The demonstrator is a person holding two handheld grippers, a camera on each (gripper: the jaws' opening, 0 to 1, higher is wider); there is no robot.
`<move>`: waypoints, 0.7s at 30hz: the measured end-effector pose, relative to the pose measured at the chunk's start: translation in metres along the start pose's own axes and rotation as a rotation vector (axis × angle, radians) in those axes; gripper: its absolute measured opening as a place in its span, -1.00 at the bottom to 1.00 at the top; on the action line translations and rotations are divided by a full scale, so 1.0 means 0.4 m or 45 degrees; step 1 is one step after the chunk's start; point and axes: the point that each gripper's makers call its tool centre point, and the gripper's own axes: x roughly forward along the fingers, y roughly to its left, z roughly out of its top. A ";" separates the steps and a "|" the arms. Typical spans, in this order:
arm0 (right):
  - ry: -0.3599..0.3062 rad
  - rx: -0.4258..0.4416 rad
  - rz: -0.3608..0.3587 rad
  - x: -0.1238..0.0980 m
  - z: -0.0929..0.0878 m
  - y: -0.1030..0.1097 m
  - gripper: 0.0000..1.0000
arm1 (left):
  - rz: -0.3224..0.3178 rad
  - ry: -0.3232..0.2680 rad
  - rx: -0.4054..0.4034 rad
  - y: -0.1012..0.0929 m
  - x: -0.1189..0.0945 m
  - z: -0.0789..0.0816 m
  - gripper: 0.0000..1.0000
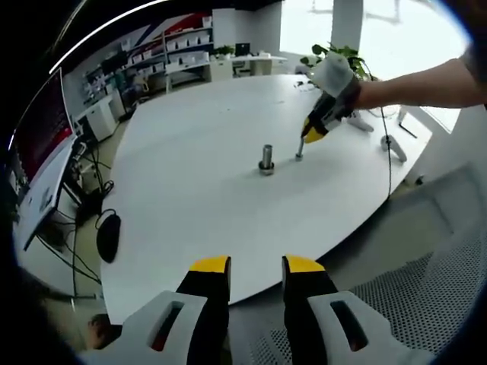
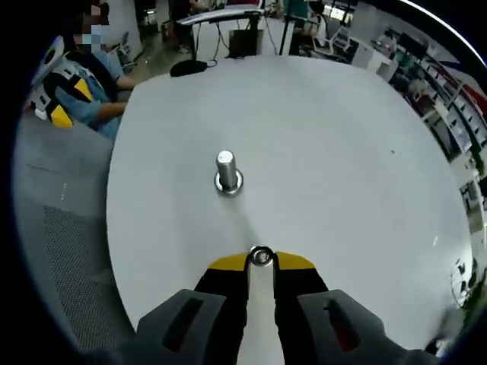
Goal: Place the washer onto the threaded stud by aligning its center hole with the stud, sliding it down to the base, and recovering from edge contact or off-axis alignment until the washer reaches the visible bottom stop.
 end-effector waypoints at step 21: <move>0.086 0.005 0.044 0.099 -0.049 0.007 -0.72 | -0.006 0.042 0.002 -0.003 0.005 -0.013 -0.50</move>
